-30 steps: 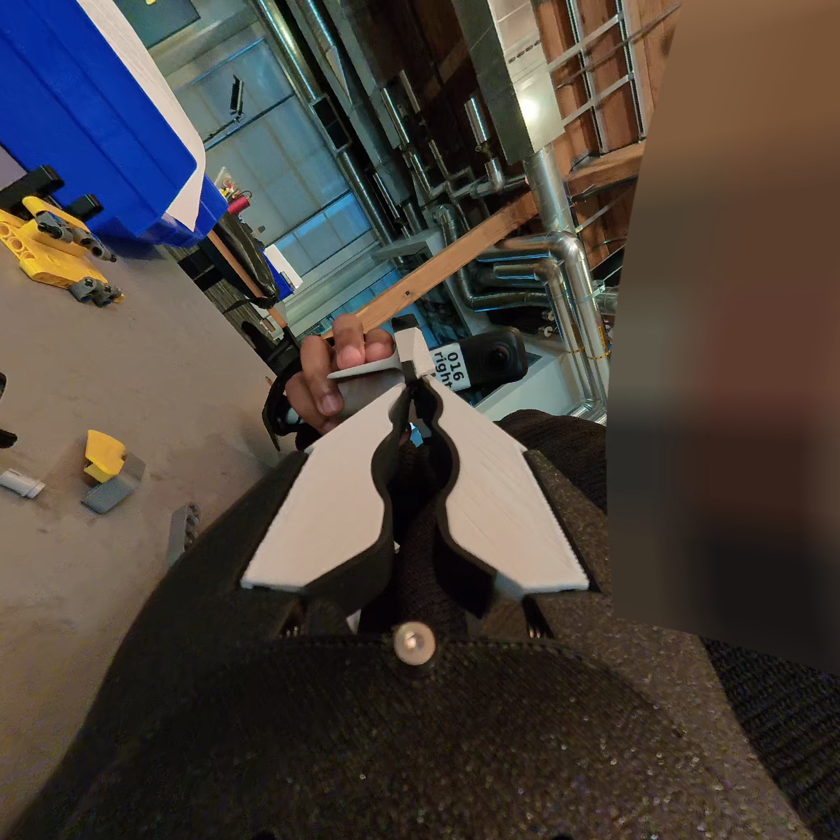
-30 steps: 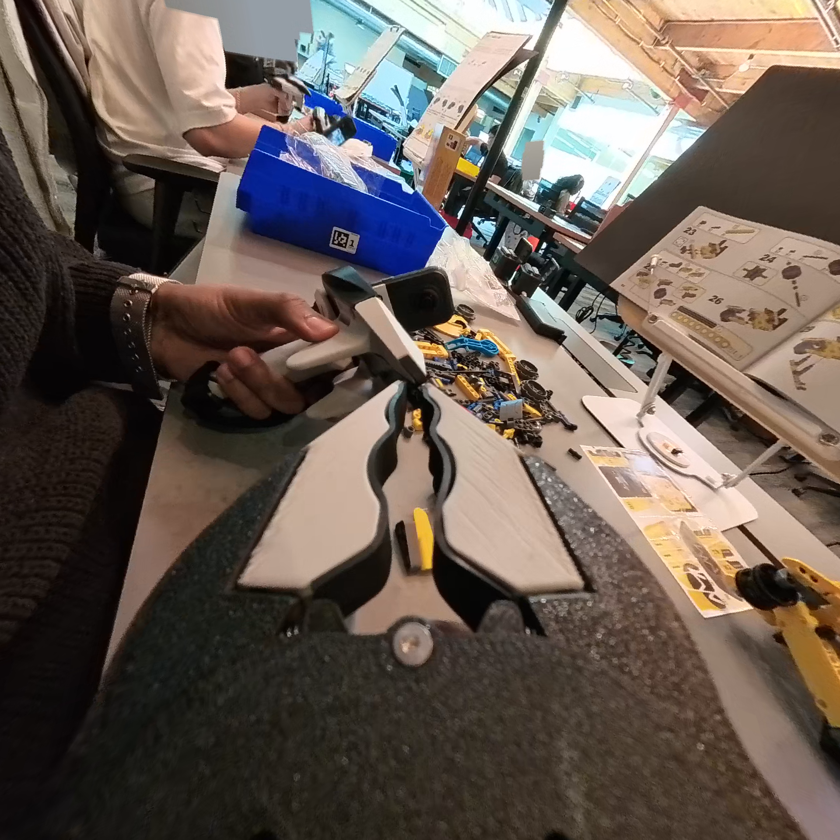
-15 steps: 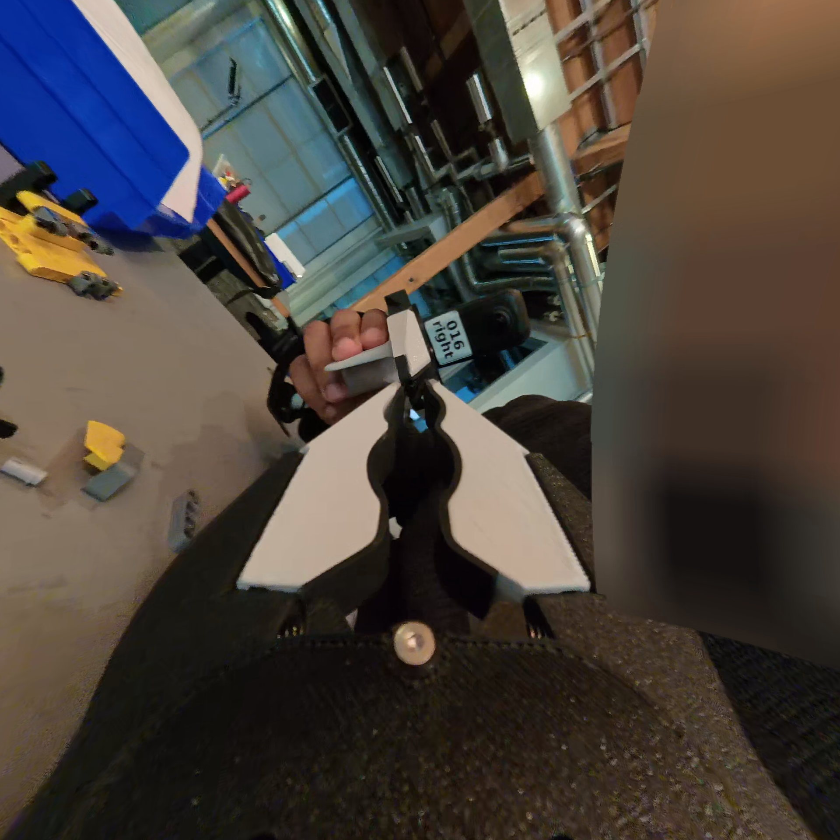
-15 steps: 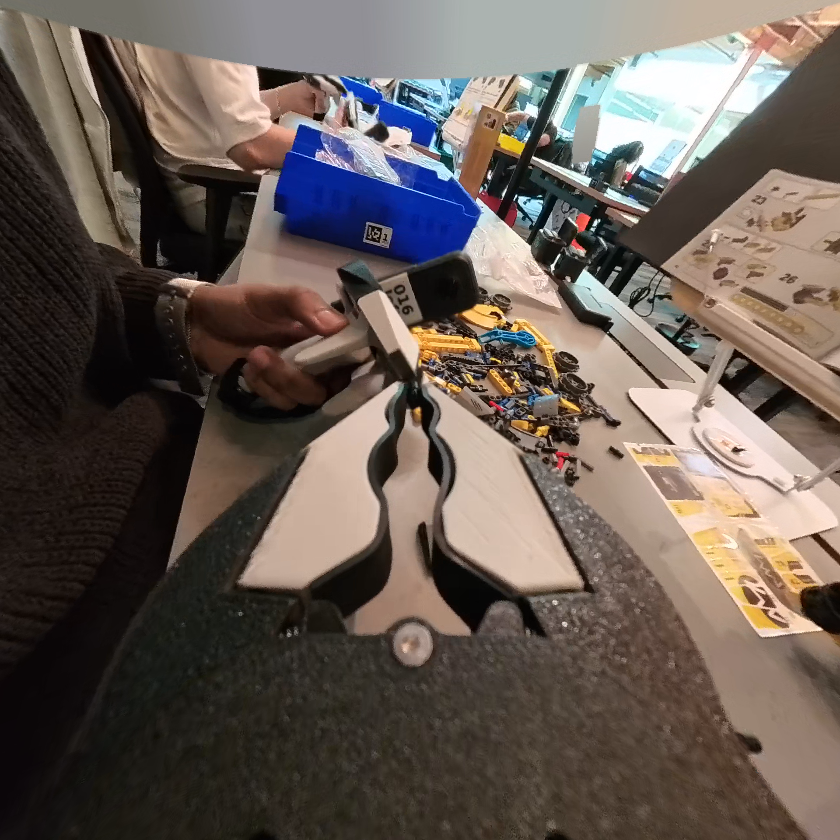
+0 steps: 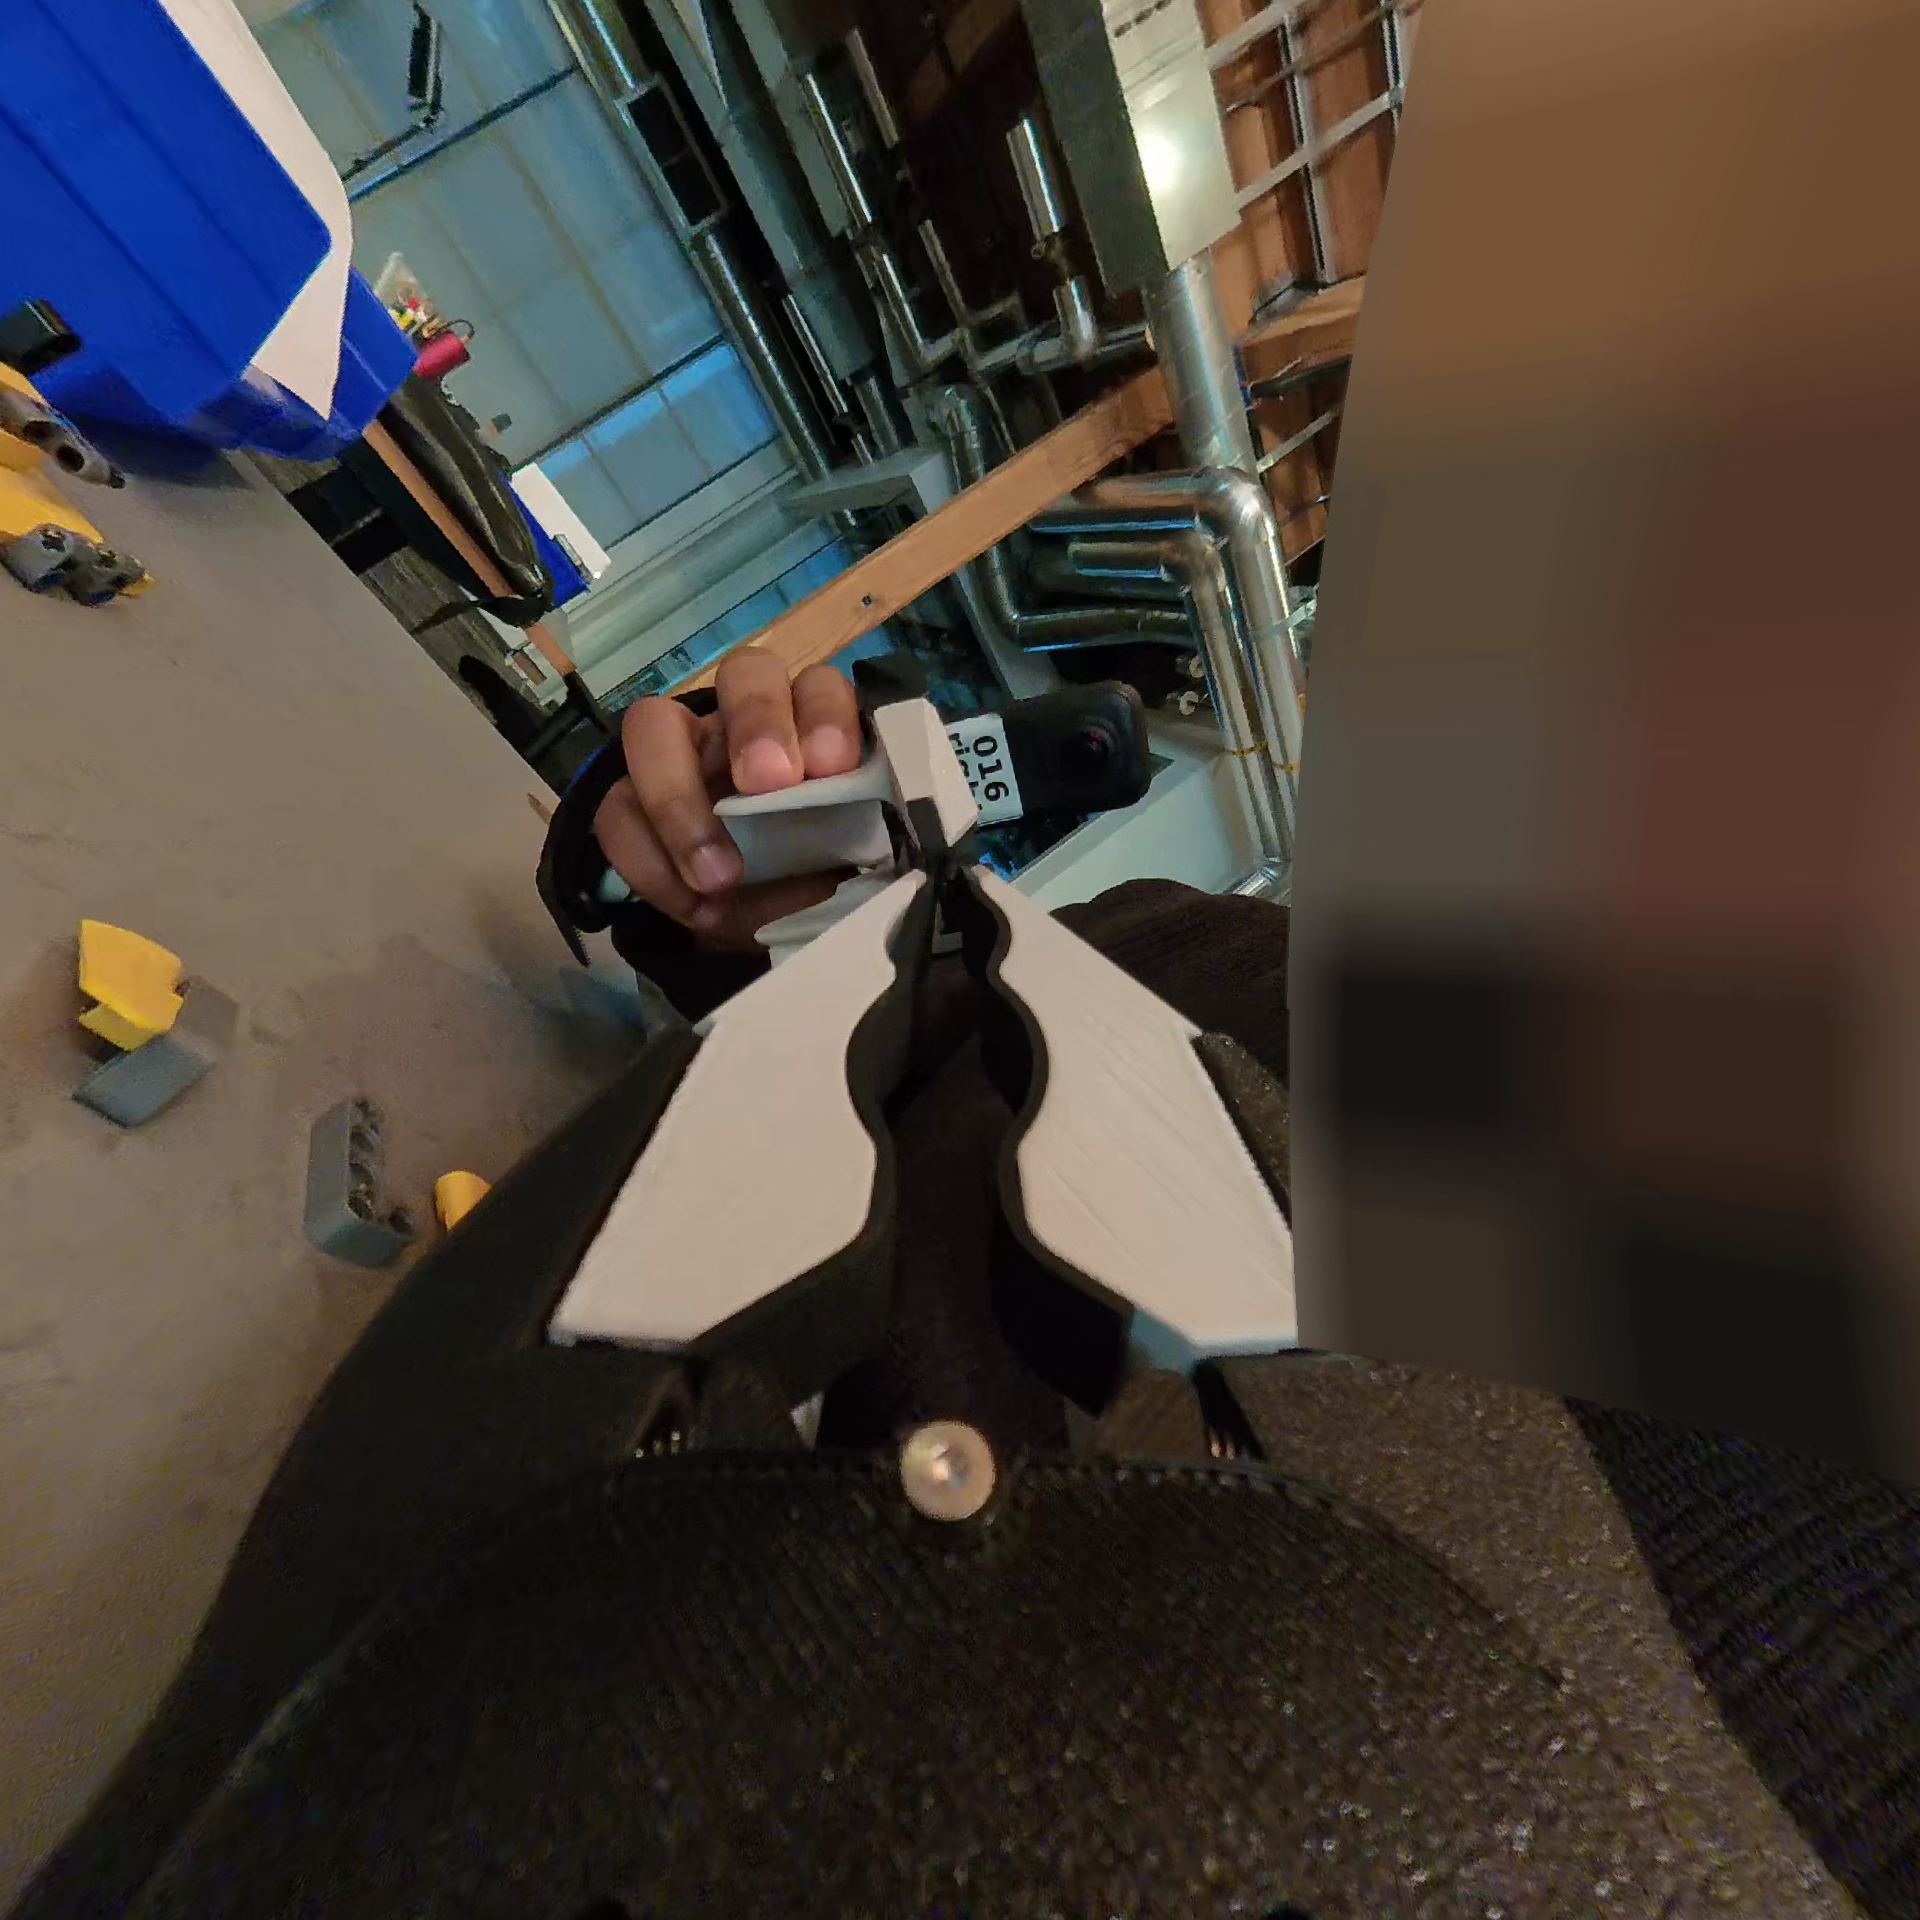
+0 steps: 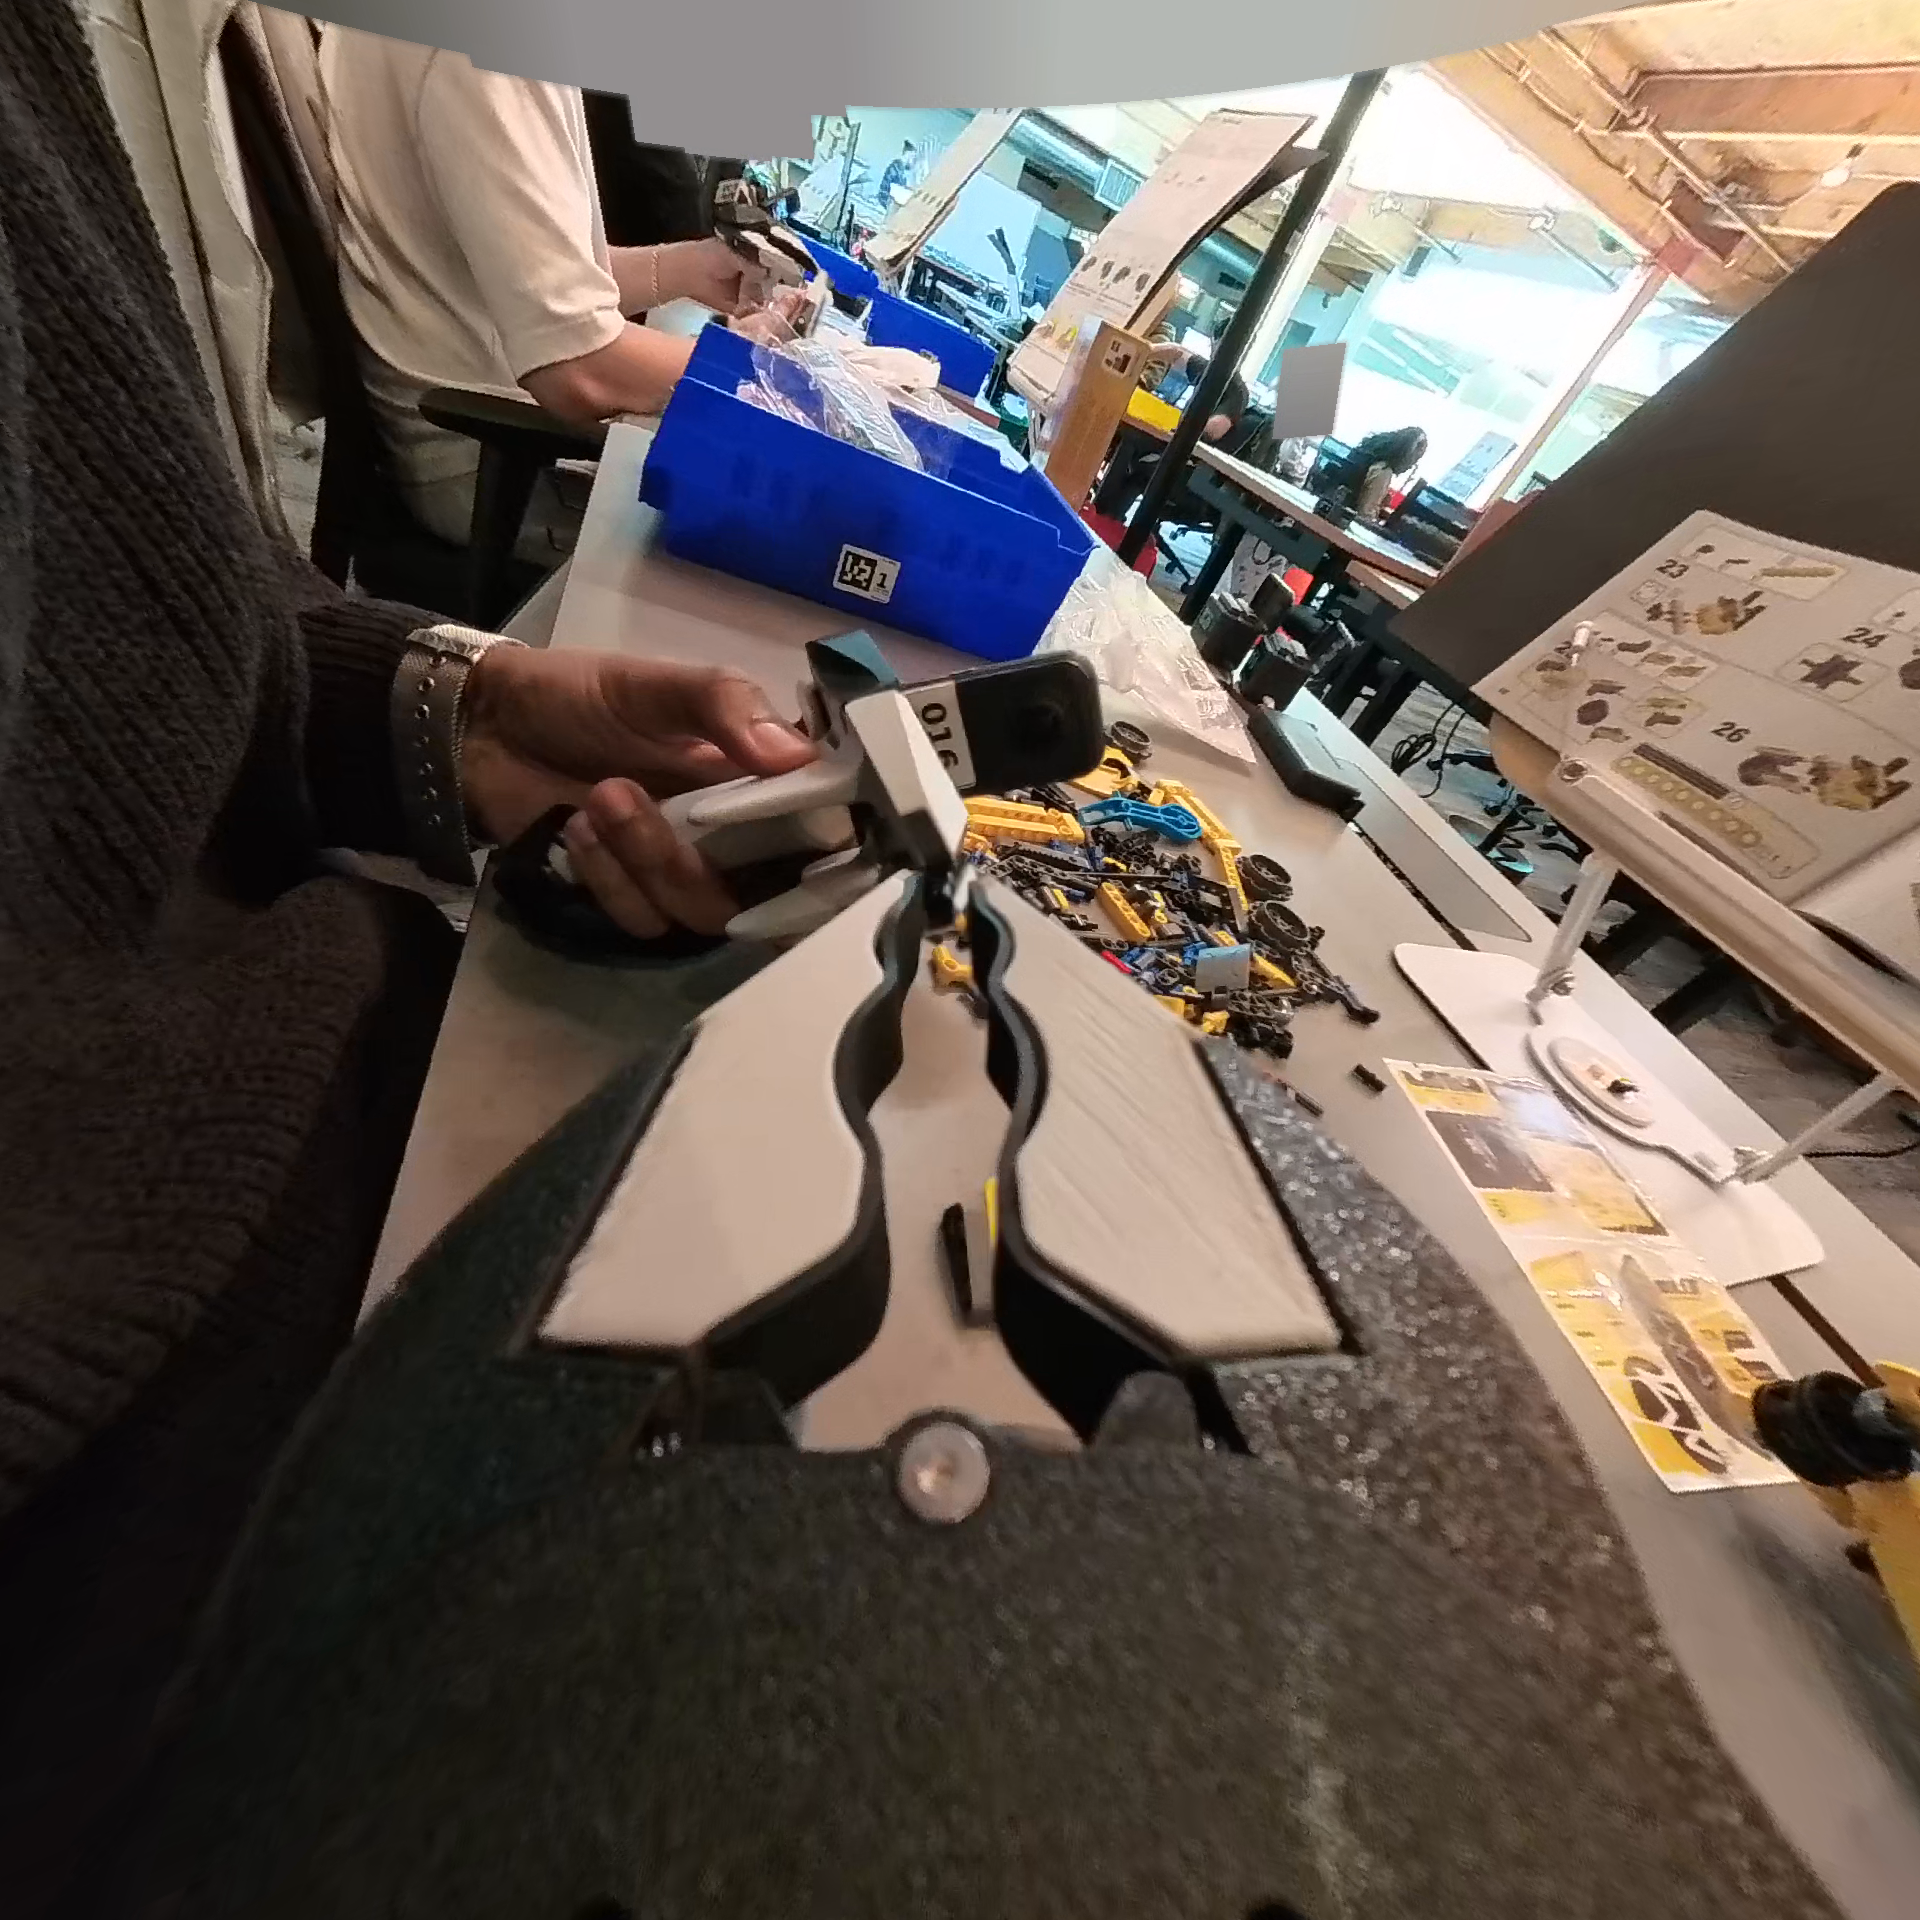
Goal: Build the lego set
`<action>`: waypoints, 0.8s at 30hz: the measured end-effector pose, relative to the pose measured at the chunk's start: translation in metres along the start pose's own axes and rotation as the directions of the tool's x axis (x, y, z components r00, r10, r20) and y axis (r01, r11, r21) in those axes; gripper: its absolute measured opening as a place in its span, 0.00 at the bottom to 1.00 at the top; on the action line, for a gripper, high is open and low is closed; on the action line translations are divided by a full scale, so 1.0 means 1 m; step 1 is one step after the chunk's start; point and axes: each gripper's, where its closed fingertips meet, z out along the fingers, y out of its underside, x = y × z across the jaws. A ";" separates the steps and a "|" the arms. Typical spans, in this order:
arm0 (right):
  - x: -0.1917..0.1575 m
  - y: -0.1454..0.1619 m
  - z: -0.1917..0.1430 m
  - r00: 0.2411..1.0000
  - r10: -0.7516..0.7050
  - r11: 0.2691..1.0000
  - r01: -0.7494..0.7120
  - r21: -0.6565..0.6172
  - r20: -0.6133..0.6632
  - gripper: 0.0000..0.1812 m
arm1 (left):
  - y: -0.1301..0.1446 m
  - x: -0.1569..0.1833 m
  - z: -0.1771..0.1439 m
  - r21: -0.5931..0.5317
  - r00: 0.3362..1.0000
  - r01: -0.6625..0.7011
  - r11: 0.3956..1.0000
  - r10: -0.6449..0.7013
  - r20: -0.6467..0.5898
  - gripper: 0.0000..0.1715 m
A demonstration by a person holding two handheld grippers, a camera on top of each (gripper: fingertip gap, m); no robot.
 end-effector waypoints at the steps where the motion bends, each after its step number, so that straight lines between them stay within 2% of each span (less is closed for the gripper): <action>1: 0.000 0.000 0.000 1.000 -0.005 1.000 0.005 -0.002 0.000 0.05 | 0.001 -0.001 0.000 -0.006 1.000 0.002 1.000 -0.002 0.005 0.00; 6: -0.003 0.002 0.001 0.999 -0.033 0.999 0.033 -0.027 0.017 0.03 | 0.003 -0.003 0.001 -0.013 1.000 0.007 1.000 -0.007 0.013 0.00; 13: -0.003 -0.001 0.002 0.996 0.048 0.998 -0.043 -0.053 0.081 0.02 | 0.002 0.000 0.001 -0.011 1.000 -0.022 1.000 0.022 0.015 0.00; 16: -0.003 0.000 0.004 0.988 0.109 0.992 -0.101 -0.080 0.109 0.02 | 0.001 -0.001 -0.002 -0.005 0.996 -0.059 0.998 0.059 0.061 0.01; 17: 0.000 0.001 0.005 0.987 0.124 0.990 -0.116 -0.086 0.105 0.02 | -0.001 -0.002 -0.004 0.002 0.994 -0.073 0.997 0.072 0.087 0.02; 19: 0.006 0.009 0.007 0.982 0.163 0.979 -0.150 -0.140 0.090 0.02 | -0.008 -0.010 -0.013 0.033 0.978 -0.110 0.993 0.102 0.184 0.14; 21: 0.012 0.029 0.009 0.972 0.225 0.941 -0.199 -0.273 0.066 0.02 | -0.014 -0.017 -0.029 0.049 0.940 -0.182 0.982 0.160 0.302 0.14; 24: 0.009 0.067 0.006 0.956 0.288 0.825 -0.217 -0.522 0.058 0.02 | -0.012 -0.028 -0.057 -0.038 0.817 -0.288 0.957 0.267 0.512 0.12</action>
